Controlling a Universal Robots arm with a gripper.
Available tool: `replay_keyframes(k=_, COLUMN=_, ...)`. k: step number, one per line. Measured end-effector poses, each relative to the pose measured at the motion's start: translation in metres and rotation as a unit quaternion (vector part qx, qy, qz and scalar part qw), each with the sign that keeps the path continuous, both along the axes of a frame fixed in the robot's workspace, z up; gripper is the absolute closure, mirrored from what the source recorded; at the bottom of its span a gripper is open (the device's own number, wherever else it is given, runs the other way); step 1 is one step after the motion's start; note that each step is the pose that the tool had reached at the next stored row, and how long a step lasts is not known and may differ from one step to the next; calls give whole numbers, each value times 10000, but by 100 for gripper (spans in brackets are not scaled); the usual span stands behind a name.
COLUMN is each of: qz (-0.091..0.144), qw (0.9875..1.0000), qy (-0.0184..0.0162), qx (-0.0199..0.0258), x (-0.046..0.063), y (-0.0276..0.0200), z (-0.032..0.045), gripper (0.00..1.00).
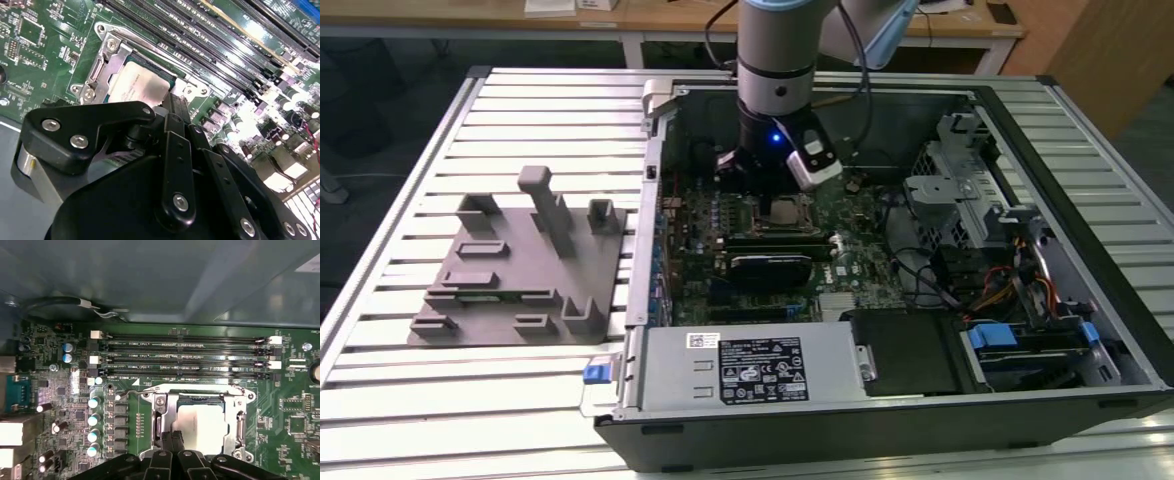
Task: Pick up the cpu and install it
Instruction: 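Close the cpu cover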
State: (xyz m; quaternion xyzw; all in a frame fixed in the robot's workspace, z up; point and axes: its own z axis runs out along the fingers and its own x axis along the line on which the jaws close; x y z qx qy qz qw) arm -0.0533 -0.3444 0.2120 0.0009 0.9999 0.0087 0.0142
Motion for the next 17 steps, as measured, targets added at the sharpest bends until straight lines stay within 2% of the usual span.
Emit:
replay_keyframes(k=8, qz=0, qw=10000, qy=-7, qx=0, x=0, y=0, z=190, gripper=89)
replay_keyframes(k=11, qz=-3, qw=10000, qy=-8, qx=-3, x=23, y=1, z=191, gripper=89)
replay_keyframes(k=17, qz=-17, qw=10000, qy=-7, qx=-23, x=204, y=11, z=191, gripper=89)
